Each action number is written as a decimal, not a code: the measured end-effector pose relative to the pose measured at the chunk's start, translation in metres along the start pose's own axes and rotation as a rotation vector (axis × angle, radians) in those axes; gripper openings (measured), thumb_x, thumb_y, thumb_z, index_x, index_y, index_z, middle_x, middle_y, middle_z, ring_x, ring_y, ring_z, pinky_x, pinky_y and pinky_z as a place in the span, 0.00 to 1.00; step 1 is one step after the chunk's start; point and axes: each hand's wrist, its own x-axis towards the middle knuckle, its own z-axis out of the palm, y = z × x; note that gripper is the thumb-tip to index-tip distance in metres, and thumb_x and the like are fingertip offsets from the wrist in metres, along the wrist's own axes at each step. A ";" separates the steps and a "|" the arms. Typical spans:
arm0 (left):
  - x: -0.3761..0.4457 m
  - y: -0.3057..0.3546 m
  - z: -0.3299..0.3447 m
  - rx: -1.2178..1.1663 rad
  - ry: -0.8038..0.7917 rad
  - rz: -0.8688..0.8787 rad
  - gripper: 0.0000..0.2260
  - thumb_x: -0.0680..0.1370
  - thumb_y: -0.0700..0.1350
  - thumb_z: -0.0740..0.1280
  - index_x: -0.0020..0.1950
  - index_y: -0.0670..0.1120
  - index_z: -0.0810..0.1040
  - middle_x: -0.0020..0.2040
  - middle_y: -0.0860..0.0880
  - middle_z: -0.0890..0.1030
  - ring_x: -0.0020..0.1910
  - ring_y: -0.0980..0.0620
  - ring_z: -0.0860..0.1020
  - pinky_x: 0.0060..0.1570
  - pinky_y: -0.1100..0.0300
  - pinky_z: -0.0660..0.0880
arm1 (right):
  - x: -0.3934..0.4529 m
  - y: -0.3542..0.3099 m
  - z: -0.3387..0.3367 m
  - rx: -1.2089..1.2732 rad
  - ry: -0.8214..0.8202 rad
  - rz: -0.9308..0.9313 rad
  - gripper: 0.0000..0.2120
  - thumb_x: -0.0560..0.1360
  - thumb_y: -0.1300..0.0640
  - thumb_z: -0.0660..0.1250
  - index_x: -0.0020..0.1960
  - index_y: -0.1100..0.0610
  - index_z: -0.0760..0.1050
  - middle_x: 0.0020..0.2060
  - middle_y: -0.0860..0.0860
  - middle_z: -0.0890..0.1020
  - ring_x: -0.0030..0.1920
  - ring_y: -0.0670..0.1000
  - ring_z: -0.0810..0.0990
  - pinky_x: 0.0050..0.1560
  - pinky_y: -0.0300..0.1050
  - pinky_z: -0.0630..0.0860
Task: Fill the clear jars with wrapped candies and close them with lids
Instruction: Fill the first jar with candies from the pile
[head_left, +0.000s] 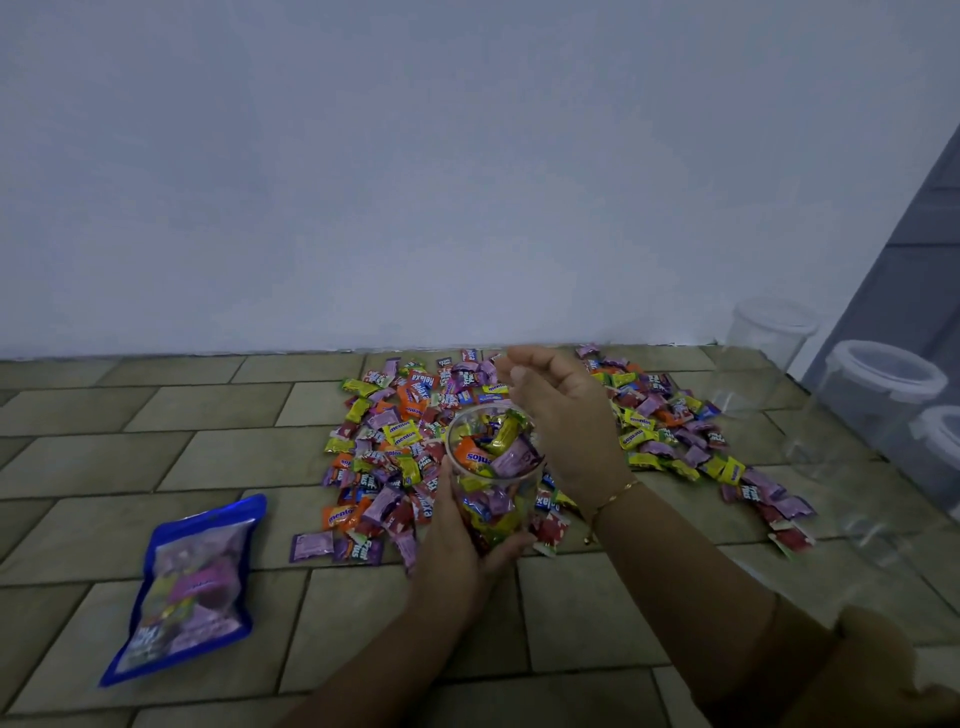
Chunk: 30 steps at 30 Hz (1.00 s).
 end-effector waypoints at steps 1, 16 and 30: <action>0.000 0.000 0.000 -0.001 0.005 -0.002 0.52 0.63 0.63 0.72 0.77 0.49 0.48 0.72 0.55 0.65 0.66 0.63 0.64 0.64 0.66 0.61 | 0.001 0.001 -0.003 0.052 -0.007 0.025 0.09 0.79 0.65 0.59 0.49 0.55 0.76 0.46 0.49 0.82 0.51 0.46 0.81 0.53 0.35 0.78; 0.001 -0.004 0.004 0.022 0.084 0.011 0.51 0.62 0.69 0.70 0.76 0.52 0.50 0.69 0.58 0.66 0.69 0.57 0.67 0.66 0.57 0.67 | -0.007 0.088 -0.073 -1.251 -0.607 0.272 0.37 0.73 0.47 0.68 0.76 0.53 0.54 0.73 0.55 0.60 0.73 0.57 0.58 0.72 0.50 0.58; 0.006 -0.007 0.004 0.012 0.131 0.016 0.50 0.65 0.61 0.72 0.77 0.52 0.45 0.73 0.53 0.61 0.70 0.58 0.62 0.64 0.64 0.62 | -0.048 0.132 -0.060 -1.362 -0.257 -0.209 0.13 0.67 0.47 0.57 0.39 0.51 0.77 0.41 0.50 0.80 0.40 0.53 0.80 0.35 0.44 0.77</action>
